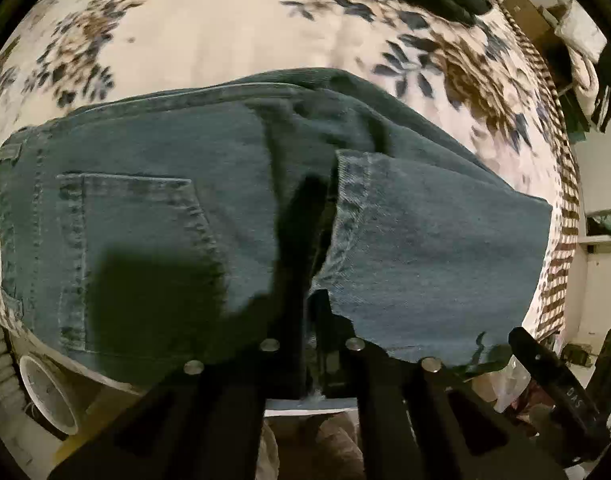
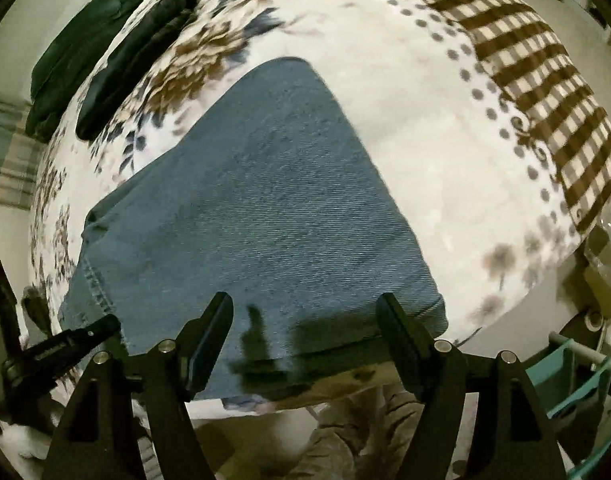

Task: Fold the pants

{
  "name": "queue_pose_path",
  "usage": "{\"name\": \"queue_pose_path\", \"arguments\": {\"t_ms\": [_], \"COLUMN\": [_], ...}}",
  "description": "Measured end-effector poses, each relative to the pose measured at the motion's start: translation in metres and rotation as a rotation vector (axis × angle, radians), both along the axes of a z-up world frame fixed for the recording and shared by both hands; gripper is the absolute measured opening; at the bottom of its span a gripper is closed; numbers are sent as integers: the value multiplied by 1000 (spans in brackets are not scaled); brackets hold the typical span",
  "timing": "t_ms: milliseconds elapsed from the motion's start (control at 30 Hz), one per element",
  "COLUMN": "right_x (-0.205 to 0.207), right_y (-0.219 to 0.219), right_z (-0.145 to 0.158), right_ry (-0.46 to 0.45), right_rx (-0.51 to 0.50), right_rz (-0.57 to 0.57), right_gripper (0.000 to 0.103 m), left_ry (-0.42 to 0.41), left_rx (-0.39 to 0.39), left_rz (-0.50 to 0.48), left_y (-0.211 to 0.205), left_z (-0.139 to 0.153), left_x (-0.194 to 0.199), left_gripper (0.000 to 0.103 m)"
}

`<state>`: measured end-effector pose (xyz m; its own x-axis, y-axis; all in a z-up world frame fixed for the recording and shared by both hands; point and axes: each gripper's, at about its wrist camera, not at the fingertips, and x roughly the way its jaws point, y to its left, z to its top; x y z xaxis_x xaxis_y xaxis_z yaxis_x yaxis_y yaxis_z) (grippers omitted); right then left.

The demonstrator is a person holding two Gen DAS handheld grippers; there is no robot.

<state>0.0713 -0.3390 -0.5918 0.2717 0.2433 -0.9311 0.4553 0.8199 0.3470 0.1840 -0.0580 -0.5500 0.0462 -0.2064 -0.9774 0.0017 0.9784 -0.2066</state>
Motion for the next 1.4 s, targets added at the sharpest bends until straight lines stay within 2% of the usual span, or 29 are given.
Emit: {"name": "queue_pose_path", "arguments": {"t_ms": [100,200,300,367,433,533,600,633,800,933,967,1033,1100,1133,1200,1267,1300,1400], "right_x": [5,10,14,15,16,17,17,19,21,20,21,21,20,19,19,18,19,20], "right_y": [7,19,31,34,35,36,34,35,34,35,37,41,45,46,47,45,43,39], "right_z": [0,3,3,0,-2,-6,-9,-11,-10,-5,-4,-4,-4,-5,-7,-7,-7,-7], "right_ry": [16,9,14,23,24,43,55,58,51,42,42,45,51,56,64,66,67,69], "right_rx": [-1,-36,-64,-58,-44,-35,-21,-17,-10,0,2,5,10,12,20,29,31,41], "right_rz": [23,76,116,114,105,86,66,62,53,63,73,93,106,107,98,87,80,64], "right_gripper": [76,76,76,76,76,76,76,76,76,76,76,76,76,76,76,76,76,76], "left_ry": [-4,53,99,121,156,199,174,157,43,12,39,115,160,192,243,291,312,343], "left_rx": [59,-33,-197,-238,-265,-256,-271,-289,-225,-181,-219,-362,-465,-478,-491,-503,-534,-549], "left_rz": [32,96,105,90,69,46,51,47,24,107,132,218,230,214,188,202,223,275], "left_y": [21,37,28,17,4,-13,-15,-17,-15,22,30,47,41,36,23,17,14,19], "left_z": [-7,-17,-22,-29,-44,-63,-61,-59,-34,-28,-33,-43,-51,-58,-74,-88,-96,-99], "left_x": [2,5,4,4,6,10,11,10,-3,-13,-15,-14,-11,-9,-8,-9,-9,-5], "left_gripper": [0,1,6,7,13,13,11,0,0,0,0,1,5,11,15,15,15,15]}}
